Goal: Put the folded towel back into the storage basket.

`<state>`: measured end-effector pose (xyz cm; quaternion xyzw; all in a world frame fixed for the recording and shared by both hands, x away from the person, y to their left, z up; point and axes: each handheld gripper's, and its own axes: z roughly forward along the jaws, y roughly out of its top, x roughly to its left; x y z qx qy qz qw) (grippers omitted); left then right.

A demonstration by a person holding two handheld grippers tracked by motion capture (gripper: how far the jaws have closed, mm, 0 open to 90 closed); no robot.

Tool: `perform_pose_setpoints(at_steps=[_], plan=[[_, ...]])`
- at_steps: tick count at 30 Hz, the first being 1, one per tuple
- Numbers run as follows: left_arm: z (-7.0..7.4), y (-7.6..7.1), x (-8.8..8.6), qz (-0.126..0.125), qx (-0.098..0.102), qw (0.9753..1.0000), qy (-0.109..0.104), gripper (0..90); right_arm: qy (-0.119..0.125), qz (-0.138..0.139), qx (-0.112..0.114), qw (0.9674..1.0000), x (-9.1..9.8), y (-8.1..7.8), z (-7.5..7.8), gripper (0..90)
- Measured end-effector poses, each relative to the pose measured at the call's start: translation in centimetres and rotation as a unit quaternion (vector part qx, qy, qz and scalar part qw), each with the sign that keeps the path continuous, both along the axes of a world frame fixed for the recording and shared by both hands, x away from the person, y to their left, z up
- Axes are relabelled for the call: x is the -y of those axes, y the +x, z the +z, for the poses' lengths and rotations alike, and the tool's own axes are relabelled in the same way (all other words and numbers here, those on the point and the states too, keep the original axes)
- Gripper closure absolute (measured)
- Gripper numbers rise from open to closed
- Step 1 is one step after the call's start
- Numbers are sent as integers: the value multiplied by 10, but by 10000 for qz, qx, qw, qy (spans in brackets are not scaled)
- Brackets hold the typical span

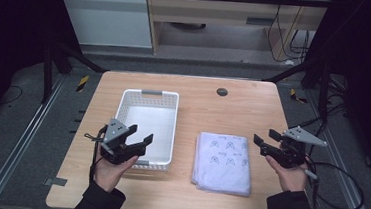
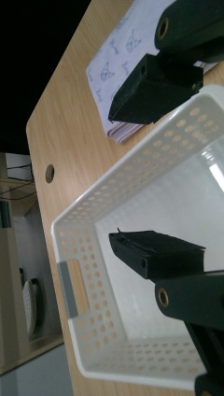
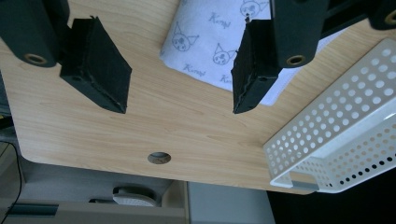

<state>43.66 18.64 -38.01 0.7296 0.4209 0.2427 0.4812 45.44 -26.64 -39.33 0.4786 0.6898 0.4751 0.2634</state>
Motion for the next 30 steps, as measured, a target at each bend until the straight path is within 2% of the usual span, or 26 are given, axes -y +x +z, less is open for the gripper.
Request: perform_pose_setpoints(at_steps=[9, 13, 30], plan=[[-3, 2, 30, -231, -74, 9997, 56, 346, -31, 74, -11, 10000, -5, 7, 7, 372], [-4, 2, 42, -325, -78, 9993, 143, 348, -44, 107, -54, 9999, -8, 10, 7, 373], [-20, 1, 87, -677, -314, 9969, 255, 359, -64, 101, -131, 9998, -11, 21, -3, 375]])
